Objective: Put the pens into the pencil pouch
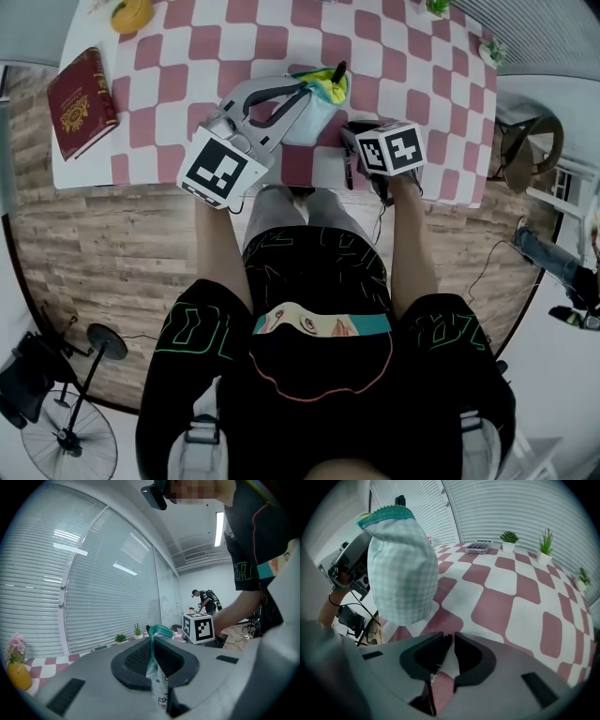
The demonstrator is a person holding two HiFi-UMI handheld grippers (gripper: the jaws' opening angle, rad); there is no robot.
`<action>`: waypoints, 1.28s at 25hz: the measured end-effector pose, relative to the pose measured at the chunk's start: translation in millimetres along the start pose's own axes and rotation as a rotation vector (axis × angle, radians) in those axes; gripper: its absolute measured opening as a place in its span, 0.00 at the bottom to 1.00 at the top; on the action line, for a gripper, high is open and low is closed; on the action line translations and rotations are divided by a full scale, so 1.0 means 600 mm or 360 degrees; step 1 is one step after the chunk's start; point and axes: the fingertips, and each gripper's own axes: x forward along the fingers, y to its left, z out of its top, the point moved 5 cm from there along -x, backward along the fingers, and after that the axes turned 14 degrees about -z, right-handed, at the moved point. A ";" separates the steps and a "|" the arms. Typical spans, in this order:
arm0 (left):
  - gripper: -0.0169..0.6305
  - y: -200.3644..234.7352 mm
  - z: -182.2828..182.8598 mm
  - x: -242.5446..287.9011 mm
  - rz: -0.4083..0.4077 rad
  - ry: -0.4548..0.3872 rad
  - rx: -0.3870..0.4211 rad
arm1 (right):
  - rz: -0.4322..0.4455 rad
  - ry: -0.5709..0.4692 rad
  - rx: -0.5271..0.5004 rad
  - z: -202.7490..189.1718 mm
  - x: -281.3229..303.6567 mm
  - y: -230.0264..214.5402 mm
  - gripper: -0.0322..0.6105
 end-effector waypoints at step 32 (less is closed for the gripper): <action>0.05 -0.036 0.085 0.084 -0.0065 -0.0034 0.0173 | 0.0016 -0.0690 0.0361 0.046 -0.164 -0.116 0.13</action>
